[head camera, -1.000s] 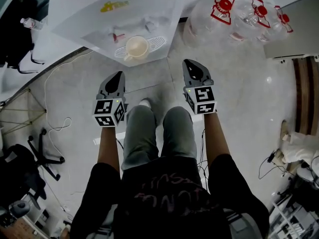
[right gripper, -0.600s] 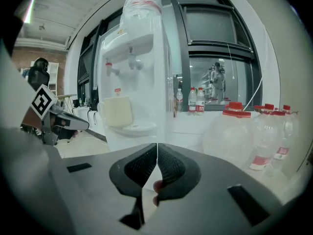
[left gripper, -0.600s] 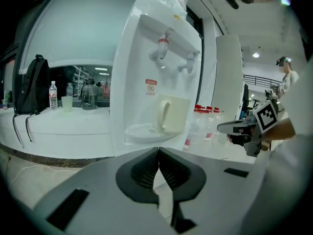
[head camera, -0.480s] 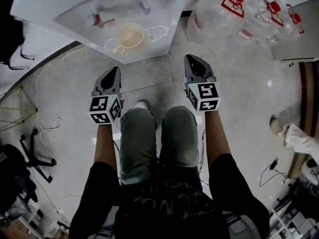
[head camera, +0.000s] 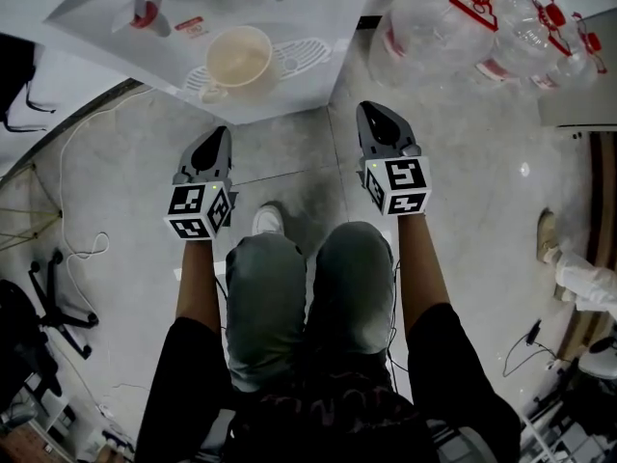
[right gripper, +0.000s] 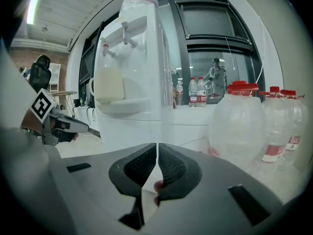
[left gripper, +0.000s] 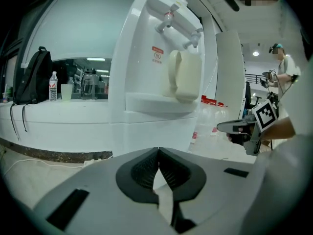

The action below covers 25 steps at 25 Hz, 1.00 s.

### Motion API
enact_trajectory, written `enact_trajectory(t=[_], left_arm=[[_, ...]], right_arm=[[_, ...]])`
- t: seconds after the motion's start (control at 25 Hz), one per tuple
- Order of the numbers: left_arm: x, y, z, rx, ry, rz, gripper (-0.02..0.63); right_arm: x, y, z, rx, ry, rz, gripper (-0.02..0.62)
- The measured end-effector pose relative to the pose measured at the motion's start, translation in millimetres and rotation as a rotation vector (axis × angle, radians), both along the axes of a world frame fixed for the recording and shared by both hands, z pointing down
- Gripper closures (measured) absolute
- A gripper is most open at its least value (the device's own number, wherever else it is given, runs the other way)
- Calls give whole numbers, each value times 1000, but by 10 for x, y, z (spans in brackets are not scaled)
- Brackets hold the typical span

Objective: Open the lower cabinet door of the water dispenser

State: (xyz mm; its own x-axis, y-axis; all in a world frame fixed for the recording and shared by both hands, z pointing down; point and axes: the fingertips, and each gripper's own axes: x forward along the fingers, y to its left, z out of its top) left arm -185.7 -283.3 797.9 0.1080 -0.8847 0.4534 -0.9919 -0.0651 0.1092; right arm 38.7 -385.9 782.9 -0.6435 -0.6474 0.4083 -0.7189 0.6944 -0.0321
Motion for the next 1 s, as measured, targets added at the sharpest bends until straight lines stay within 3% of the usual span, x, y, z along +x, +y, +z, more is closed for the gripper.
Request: enact_trajectory(t=[0.52, 0.76, 1.0], left_arm=[[-48, -278, 511, 41, -39, 35, 594], [-95, -229, 644, 20, -56, 49, 594], [-205, -186, 726, 3, -69, 43, 594]], right_arm=[[-180, -301, 566, 37, -36, -29, 545], [-342, -406, 670, 24, -58, -85, 479], [-542, -514, 712, 9, -78, -152, 373]])
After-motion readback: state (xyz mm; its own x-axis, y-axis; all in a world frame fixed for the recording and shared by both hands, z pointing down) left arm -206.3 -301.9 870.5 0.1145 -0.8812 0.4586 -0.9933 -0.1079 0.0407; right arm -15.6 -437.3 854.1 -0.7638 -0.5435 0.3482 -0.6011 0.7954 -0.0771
